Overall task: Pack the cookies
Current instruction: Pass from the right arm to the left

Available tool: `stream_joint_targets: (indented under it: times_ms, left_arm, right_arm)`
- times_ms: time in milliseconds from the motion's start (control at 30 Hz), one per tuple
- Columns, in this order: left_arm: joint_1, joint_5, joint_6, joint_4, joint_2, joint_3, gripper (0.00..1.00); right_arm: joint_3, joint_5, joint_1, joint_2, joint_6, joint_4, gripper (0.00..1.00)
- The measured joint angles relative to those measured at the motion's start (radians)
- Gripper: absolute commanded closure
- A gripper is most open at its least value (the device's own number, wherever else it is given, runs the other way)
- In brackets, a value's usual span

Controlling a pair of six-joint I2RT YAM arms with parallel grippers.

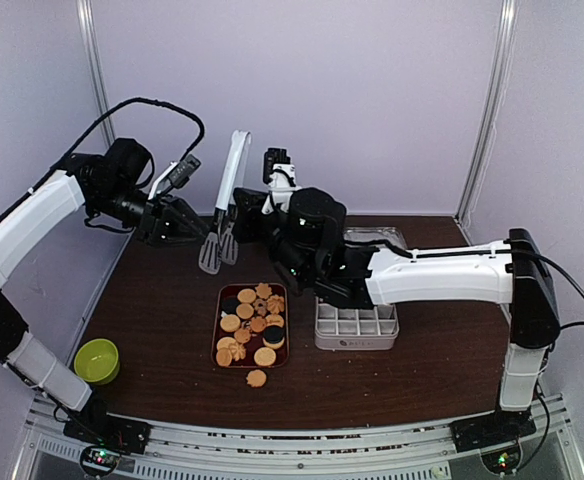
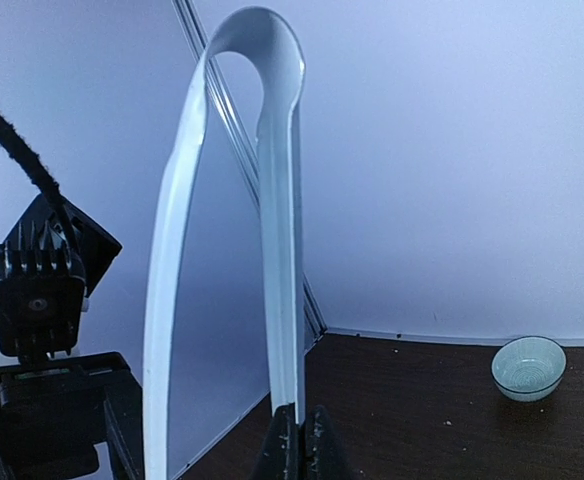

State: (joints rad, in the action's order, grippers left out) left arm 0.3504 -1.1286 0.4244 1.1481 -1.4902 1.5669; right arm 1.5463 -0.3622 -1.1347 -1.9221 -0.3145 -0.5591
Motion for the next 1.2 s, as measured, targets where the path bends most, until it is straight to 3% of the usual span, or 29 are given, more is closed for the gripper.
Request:
stream_joint_targets:
  times_ms: [200, 300, 400, 633, 733, 867, 900, 933, 1000, 1133, 1200]
  left_arm:
    - [0.003, 0.01, -0.003, 0.005, -0.001, 0.003, 0.17]
    - [0.005, 0.038, -0.004, 0.006, 0.0, 0.02, 0.12]
    - [0.005, 0.056, -0.002, 0.004, 0.01, 0.029, 0.14]
    - [0.026, 0.03, 0.011, 0.012, 0.016, -0.002, 0.36]
    - [0.039, 0.013, 0.032, 0.042, 0.005, -0.005, 0.5]
    - [0.042, -0.007, 0.073, 0.09, -0.011, -0.005, 0.83]
    - [0.042, -0.014, 0.083, 0.104, -0.015, -0.005, 0.96]
    - [0.042, -0.019, 0.097, 0.12, -0.019, -0.003, 1.0]
    - [0.043, -0.029, 0.138, 0.163, -0.031, 0.009, 1.0]
    - [0.048, -0.035, 0.204, 0.243, -0.058, 0.041, 1.0]
    - [0.048, -0.04, 0.246, 0.27, -0.066, 0.047, 1.0]
  right_arm:
    - [-0.075, 0.049, 0.005, 0.041, -0.009, -0.039, 1.0]
    - [-0.162, 0.063, 0.005, 0.103, -0.012, -0.064, 1.0]
    - [-0.222, 0.073, 0.004, 0.153, -0.02, -0.092, 1.0]
    - [-0.203, 0.09, 0.005, 0.148, -0.033, -0.133, 1.0]
    - [-0.154, 0.103, 0.005, 0.128, -0.033, -0.134, 1.0]
    - [-0.115, 0.113, 0.005, 0.109, -0.032, -0.153, 1.0]
    - [-0.111, 0.116, 0.005, 0.105, -0.031, -0.155, 1.0]
    - [-0.108, 0.119, 0.005, 0.101, -0.03, -0.159, 0.98]
    - [-0.108, 0.125, 0.005, 0.094, -0.031, -0.161, 0.76]
    - [-0.114, 0.187, 0.023, 0.094, -0.049, -0.162, 0.22]
    - [-0.138, 0.252, 0.046, 0.11, -0.07, -0.142, 0.14]
